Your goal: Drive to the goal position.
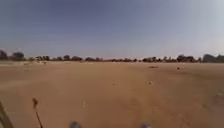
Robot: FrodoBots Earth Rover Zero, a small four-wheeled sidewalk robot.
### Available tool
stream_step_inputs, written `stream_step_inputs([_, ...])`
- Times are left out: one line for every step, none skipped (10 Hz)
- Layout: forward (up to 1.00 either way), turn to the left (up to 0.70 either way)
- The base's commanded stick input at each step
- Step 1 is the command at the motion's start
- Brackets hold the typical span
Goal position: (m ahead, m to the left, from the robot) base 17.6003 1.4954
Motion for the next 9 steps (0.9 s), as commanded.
stream_step_inputs([0.50, 0.00])
stream_step_inputs([0.50, 0.00])
stream_step_inputs([0.50, 0.00])
stream_step_inputs([0.50, 0.00])
stream_step_inputs([0.50, 0.00])
stream_step_inputs([0.50, 0.00])
stream_step_inputs([0.50, 0.00])
stream_step_inputs([0.50, 0.00])
stream_step_inputs([0.50, 0.00])
